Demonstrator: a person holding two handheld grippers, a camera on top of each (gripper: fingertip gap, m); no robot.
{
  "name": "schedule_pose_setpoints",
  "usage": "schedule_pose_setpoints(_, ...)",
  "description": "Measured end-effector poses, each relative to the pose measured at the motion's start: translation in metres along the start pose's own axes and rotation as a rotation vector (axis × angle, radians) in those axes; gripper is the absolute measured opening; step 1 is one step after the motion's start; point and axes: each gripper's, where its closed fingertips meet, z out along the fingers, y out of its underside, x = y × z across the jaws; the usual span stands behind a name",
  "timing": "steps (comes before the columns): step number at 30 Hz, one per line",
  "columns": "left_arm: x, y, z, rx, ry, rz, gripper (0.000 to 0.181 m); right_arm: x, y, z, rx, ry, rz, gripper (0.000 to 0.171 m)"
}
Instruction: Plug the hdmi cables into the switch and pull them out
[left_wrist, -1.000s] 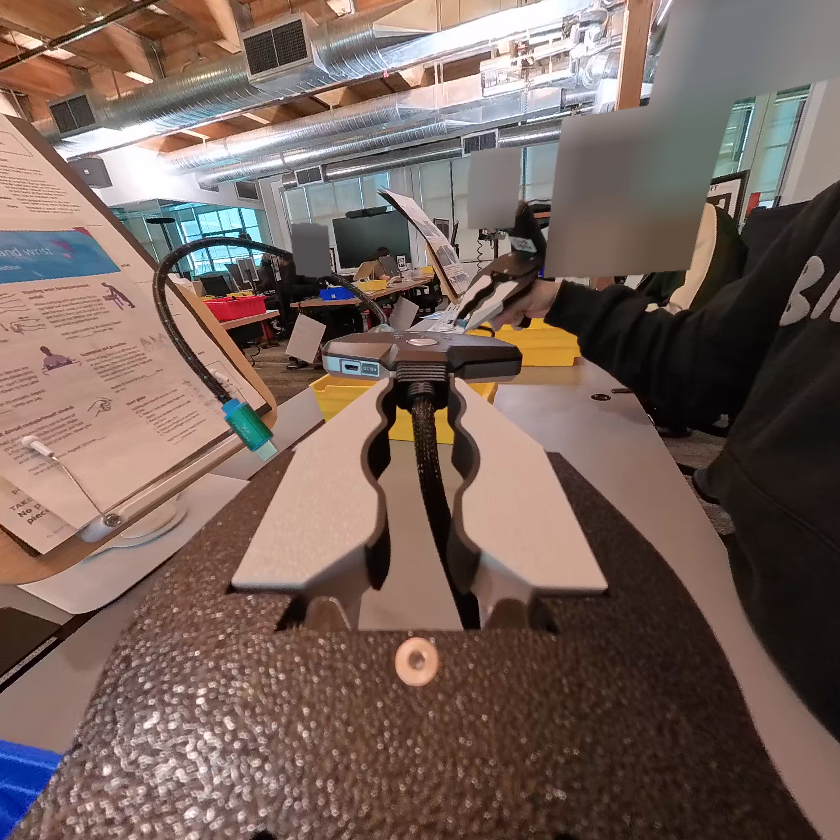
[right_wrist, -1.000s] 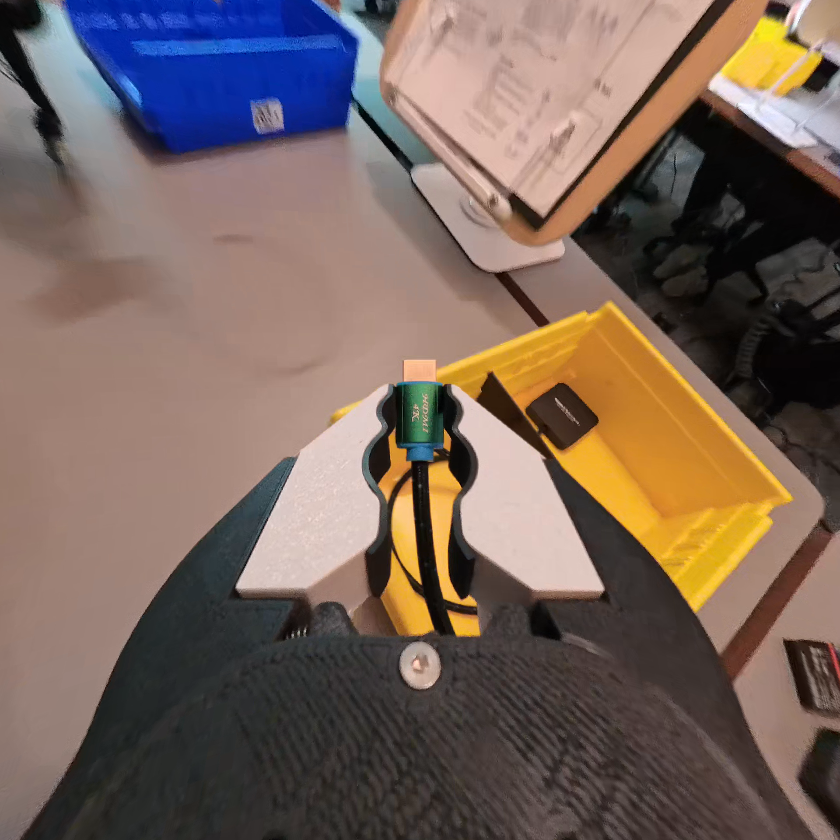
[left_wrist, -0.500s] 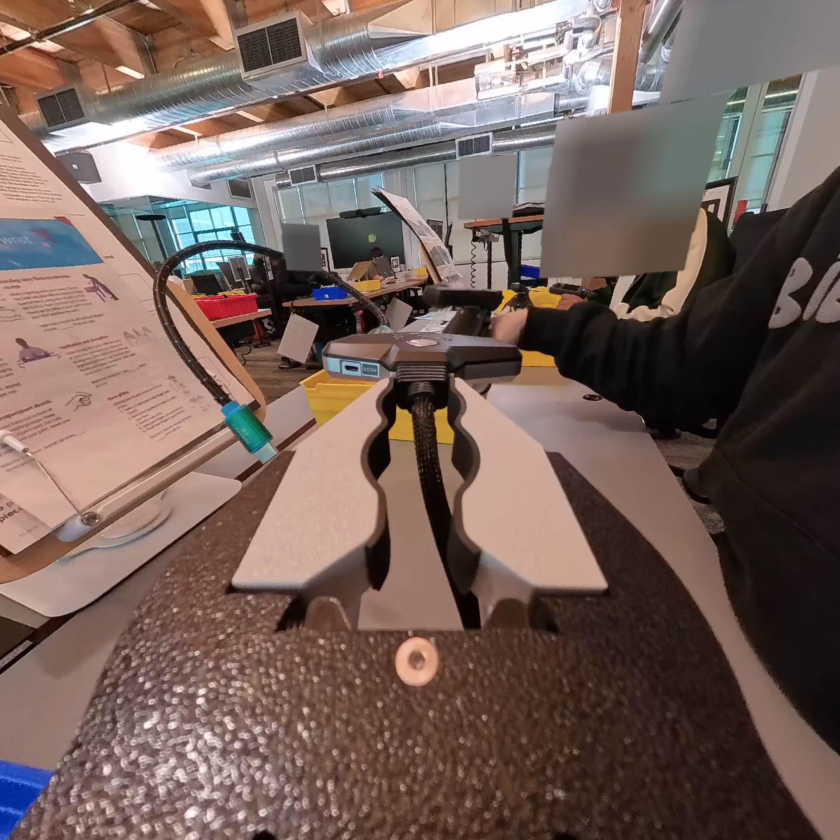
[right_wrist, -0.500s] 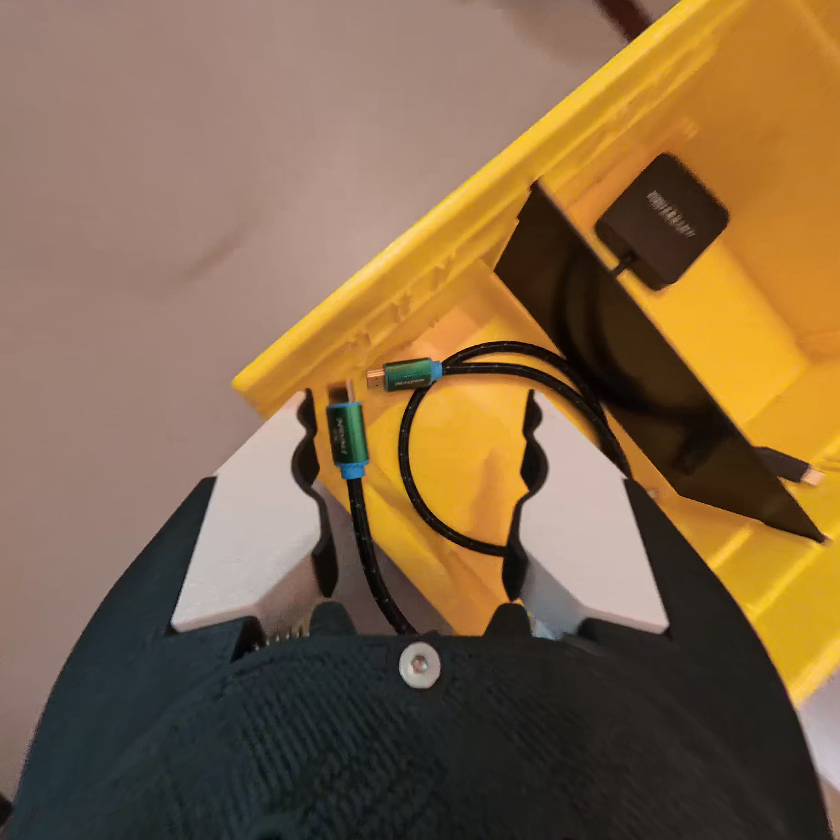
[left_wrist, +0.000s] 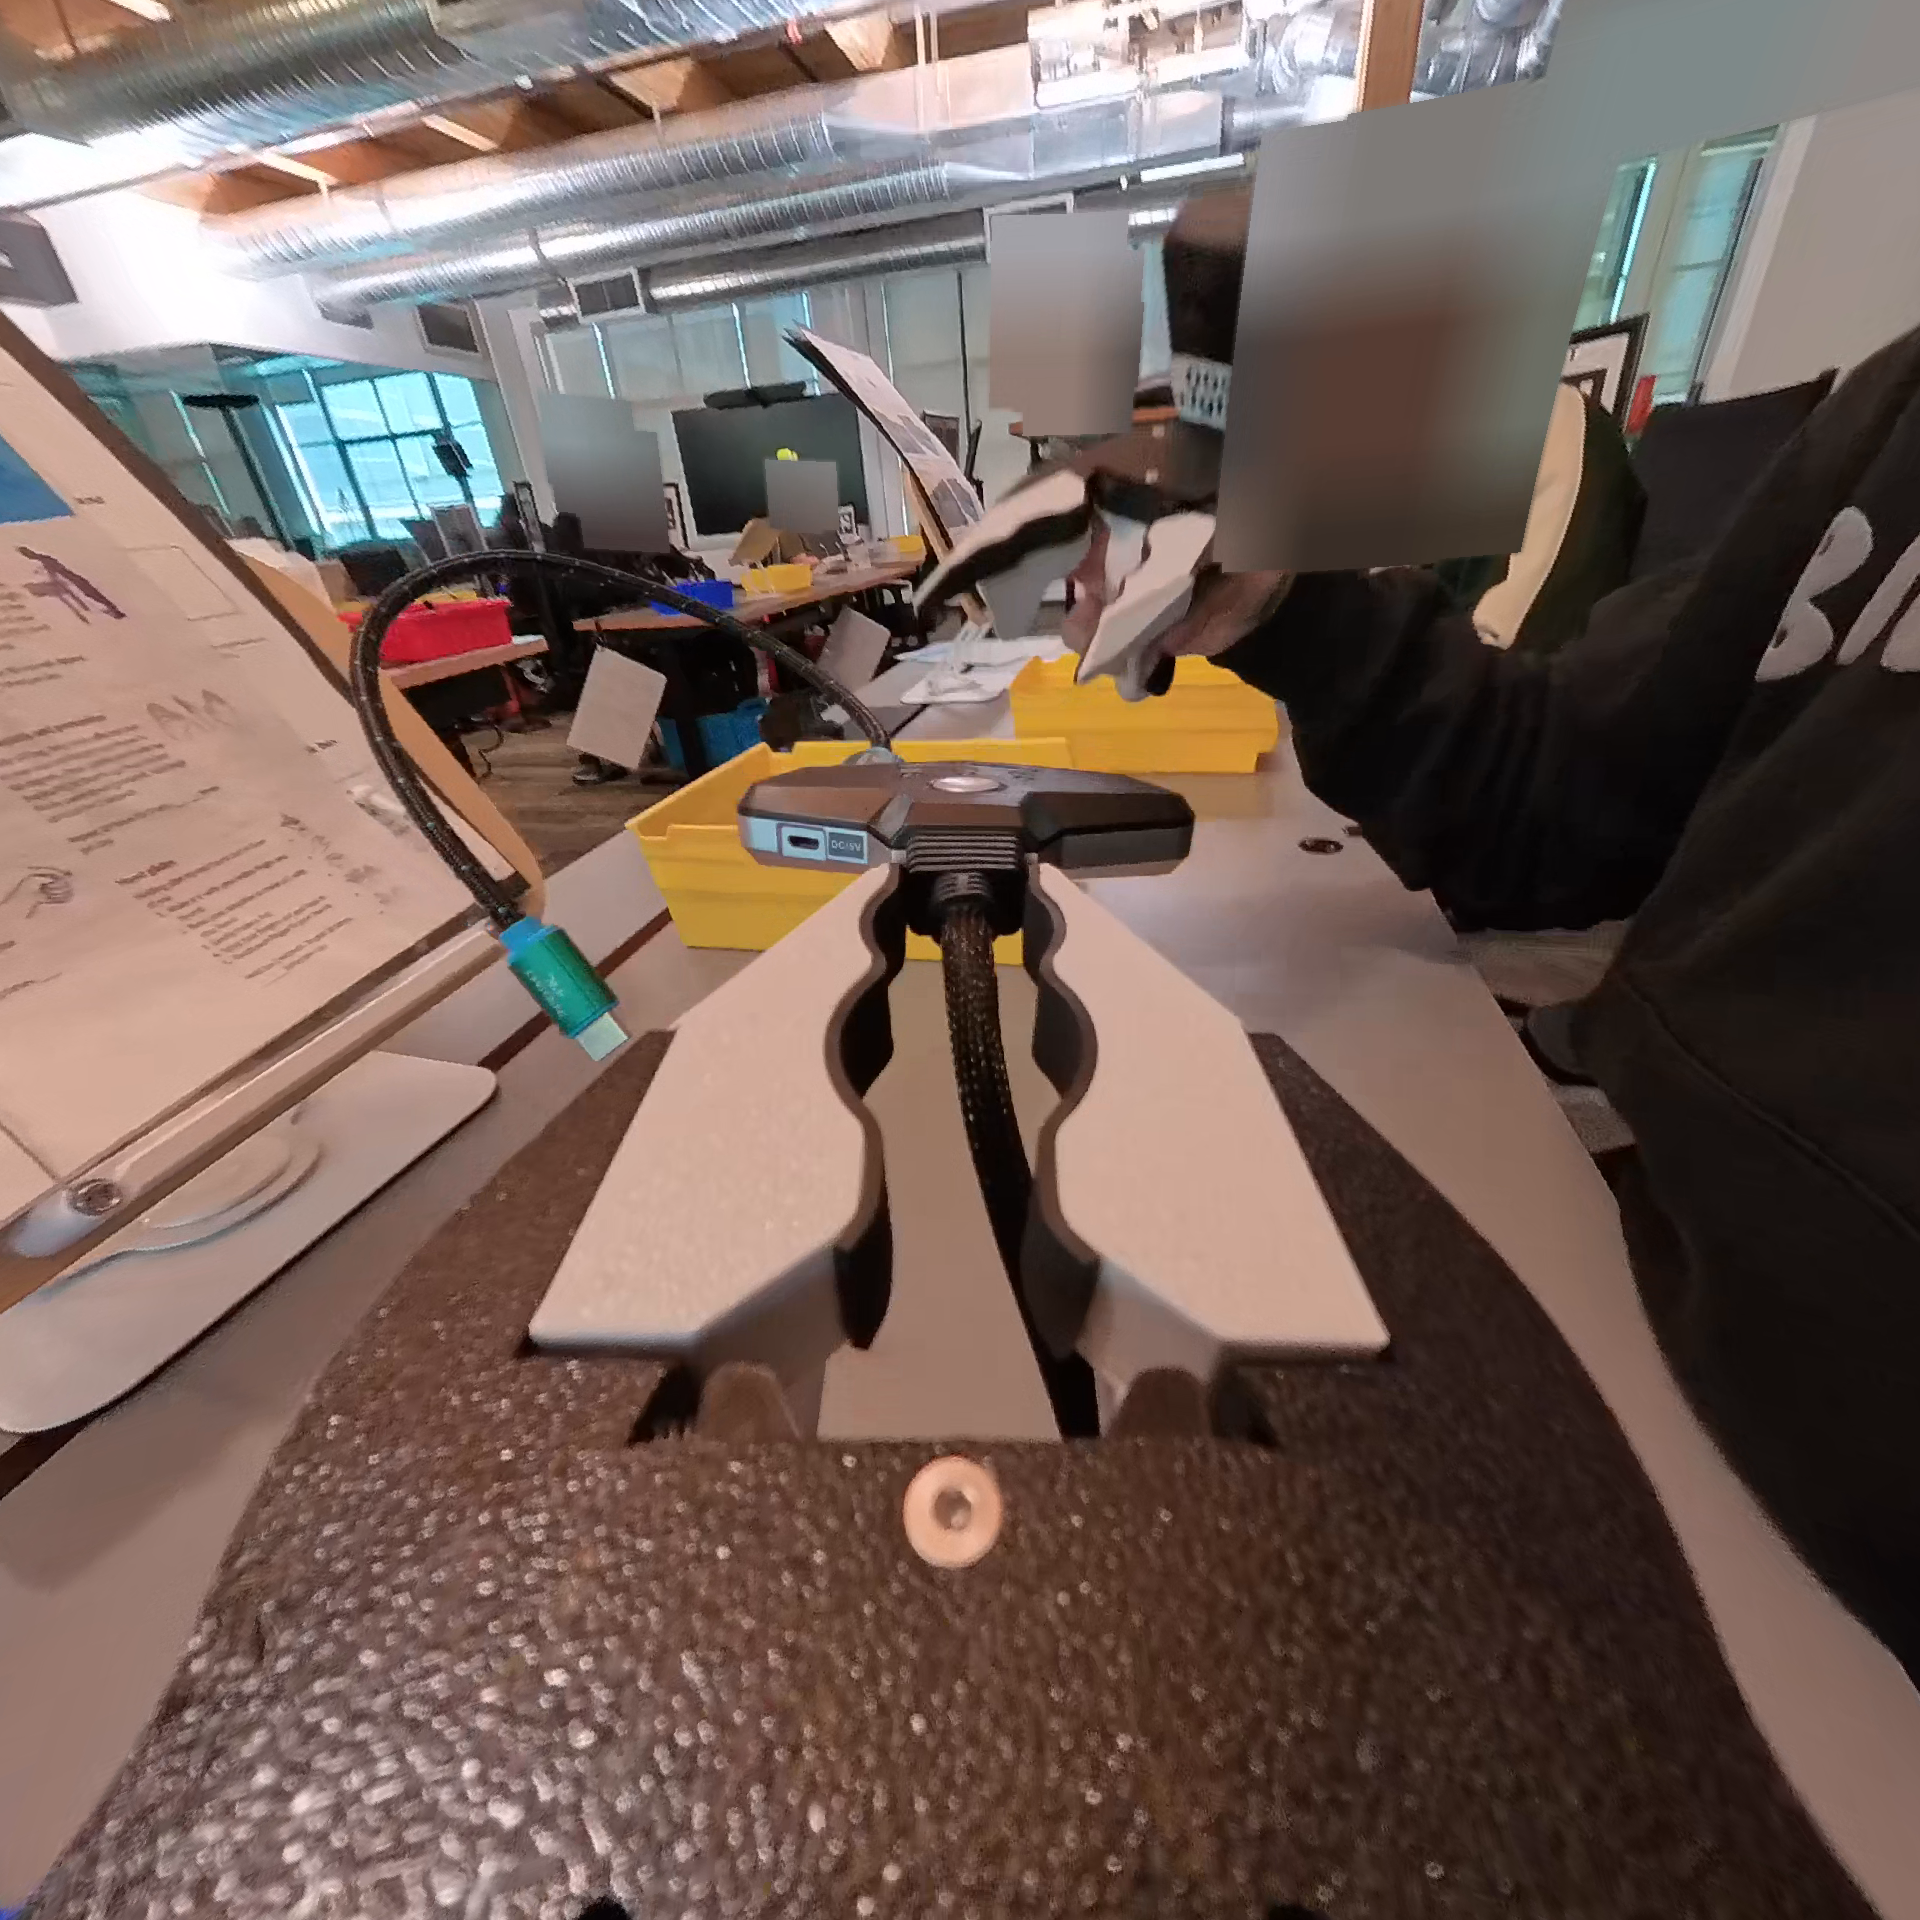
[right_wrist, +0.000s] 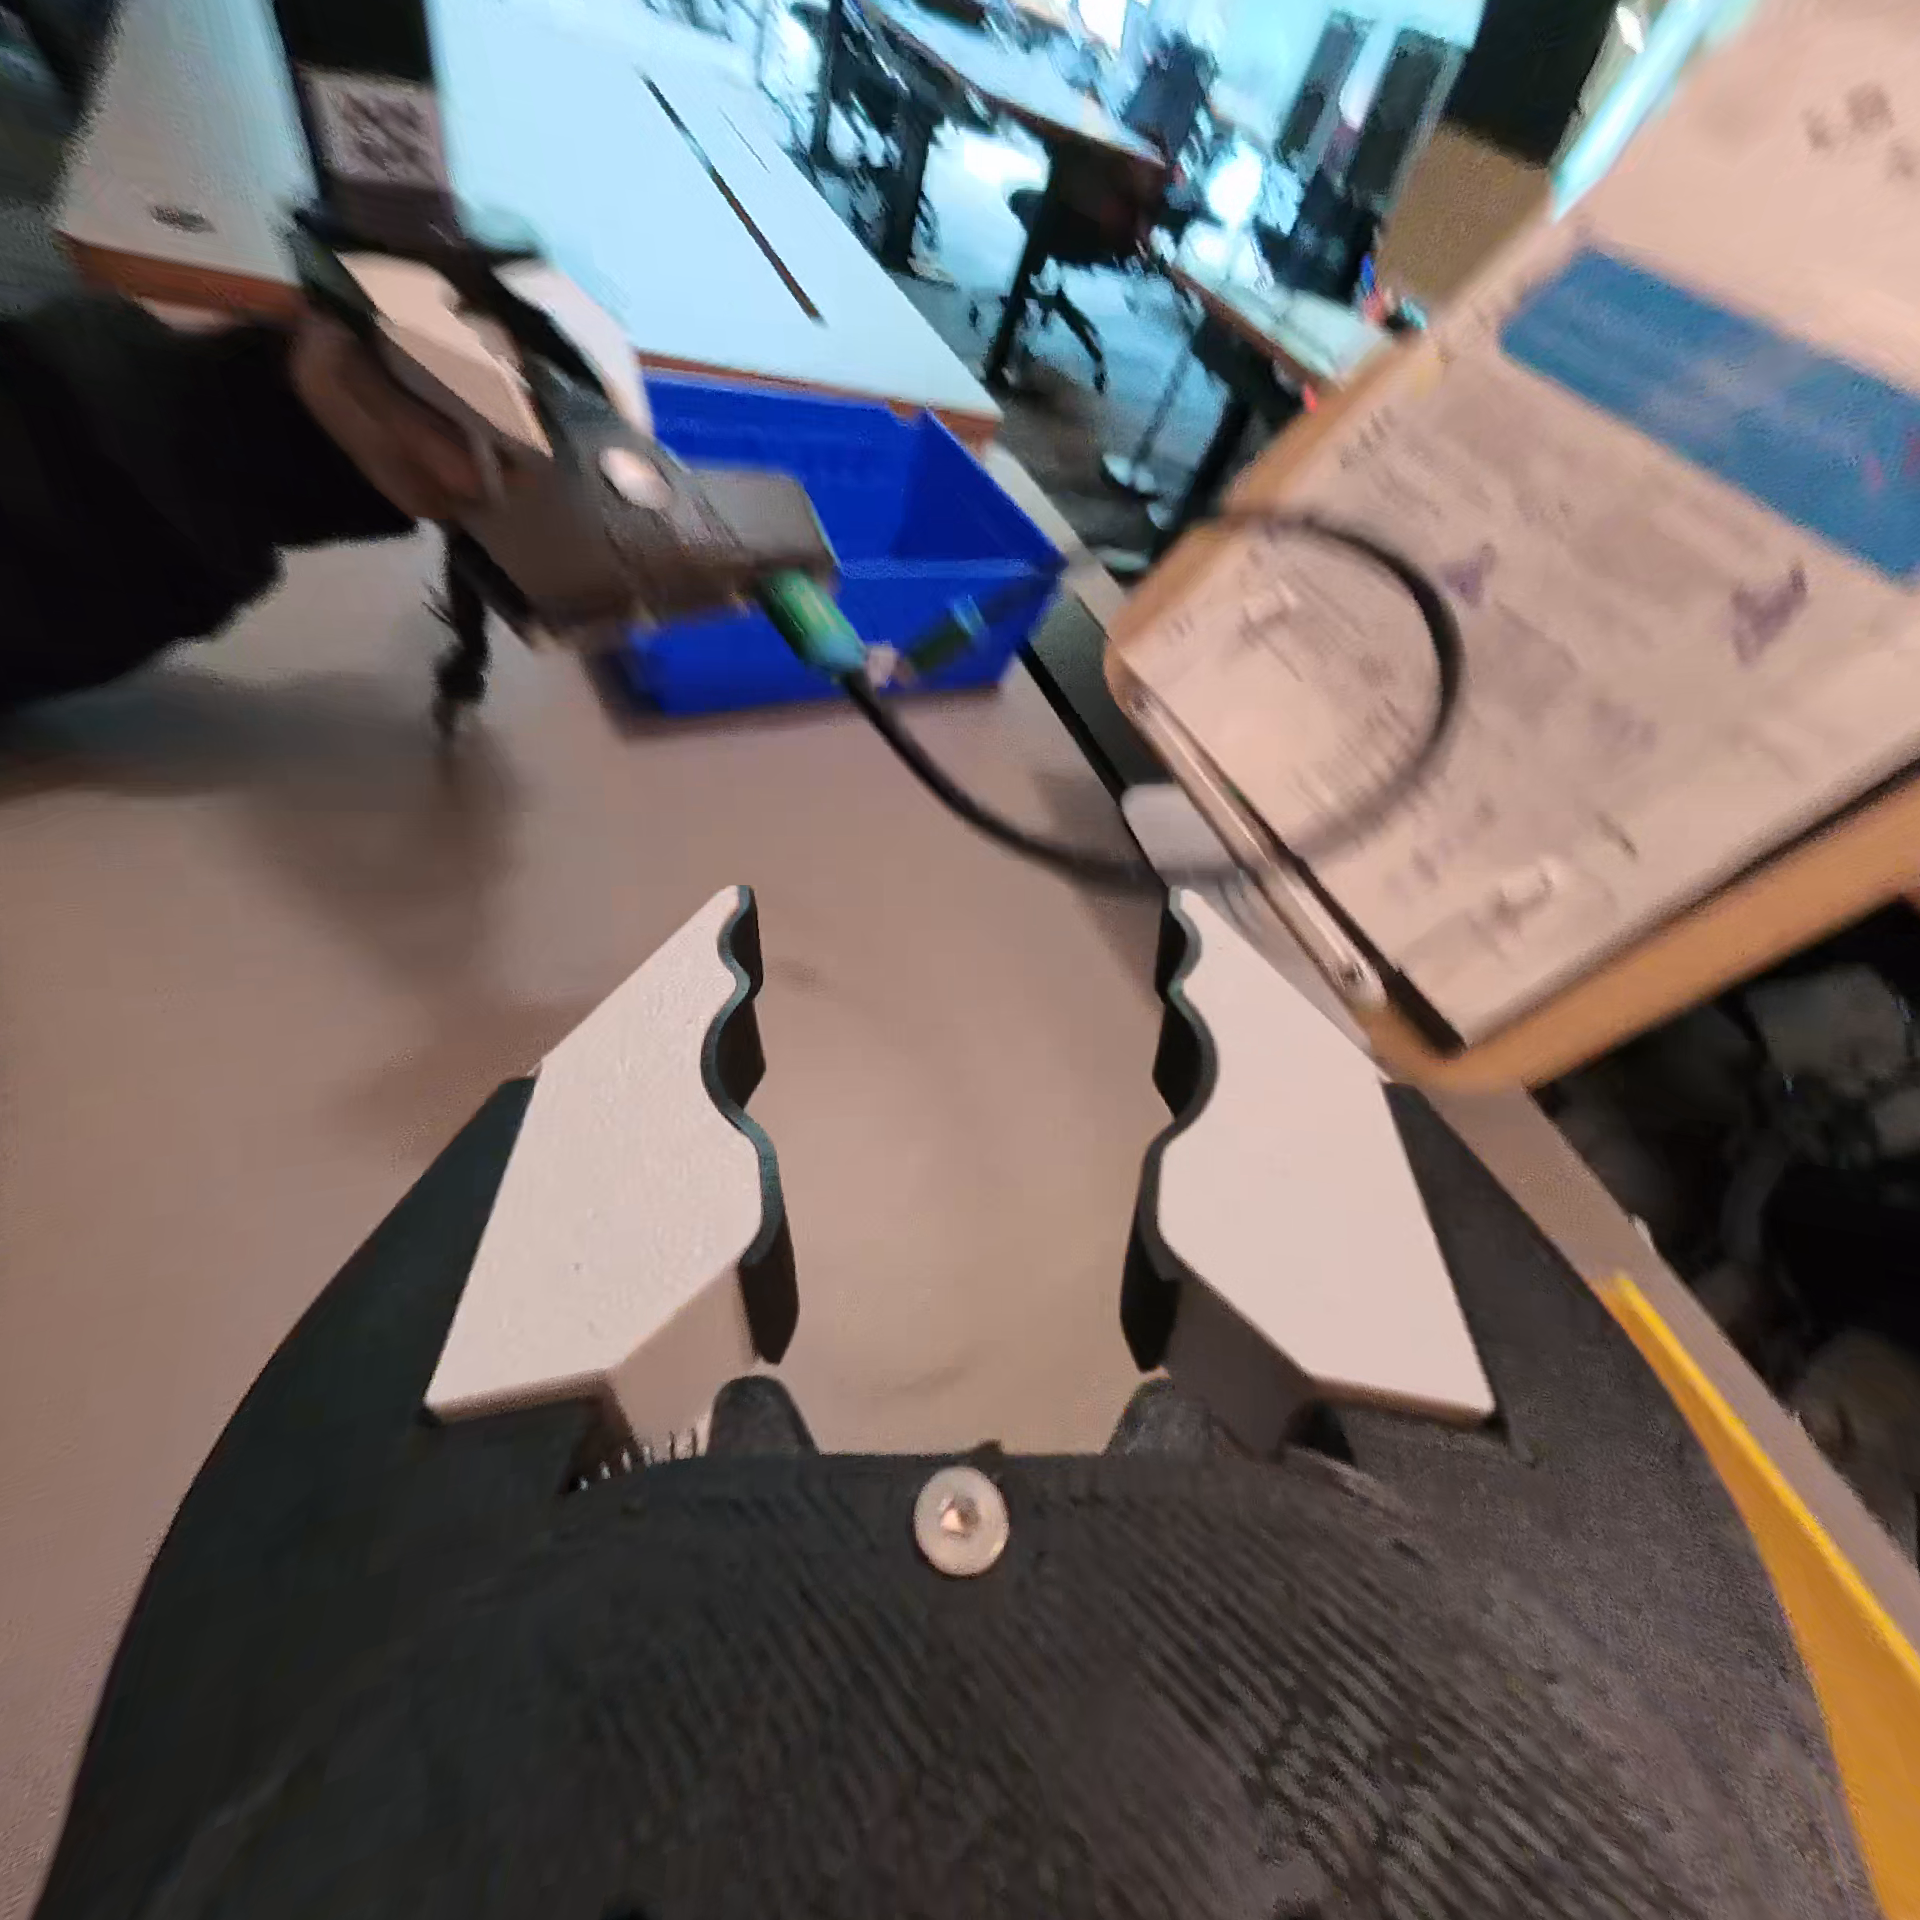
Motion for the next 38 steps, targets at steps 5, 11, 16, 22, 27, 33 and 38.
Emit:
schedule_pose_setpoints(5, 0.013, 0.008, 0.013, -0.063, 0.057, 0.039, 0.019, -0.038, -0.028, 0.05, 0.018, -0.161, -0.054, 0.066)
schedule_pose_setpoints(11, 0.024, 0.009, 0.017, -0.045, 0.112, 0.059, 0.019, -0.061, -0.022, 0.077, 0.034, -0.345, 0.085, 0.045)
schedule_pose_setpoints(16, 0.027, 0.012, 0.018, -0.062, 0.137, 0.064, 0.019, -0.064, -0.013, 0.076, 0.03, -0.357, 0.088, 0.038)
schedule_pose_setpoints(22, 0.033, 0.011, 0.019, -0.043, 0.171, 0.082, 0.019, -0.07, -0.009, 0.071, 0.025, -0.434, 0.108, 0.02)
schedule_pose_setpoints(27, 0.036, 0.013, 0.021, -0.048, 0.181, 0.088, 0.019, -0.074, -0.005, 0.071, 0.001, -0.461, 0.133, 0.019)
schedule_pose_setpoints(33, 0.036, 0.015, 0.021, -0.055, 0.186, 0.081, 0.019, -0.077, 0.0, 0.073, -0.02, -0.473, 0.096, 0.019)
schedule_pose_setpoints(38, 0.047, 0.02, 0.021, -0.109, 0.191, 0.099, 0.019, -0.088, 0.007, 0.063, -0.162, -0.473, -0.095, 0.019)
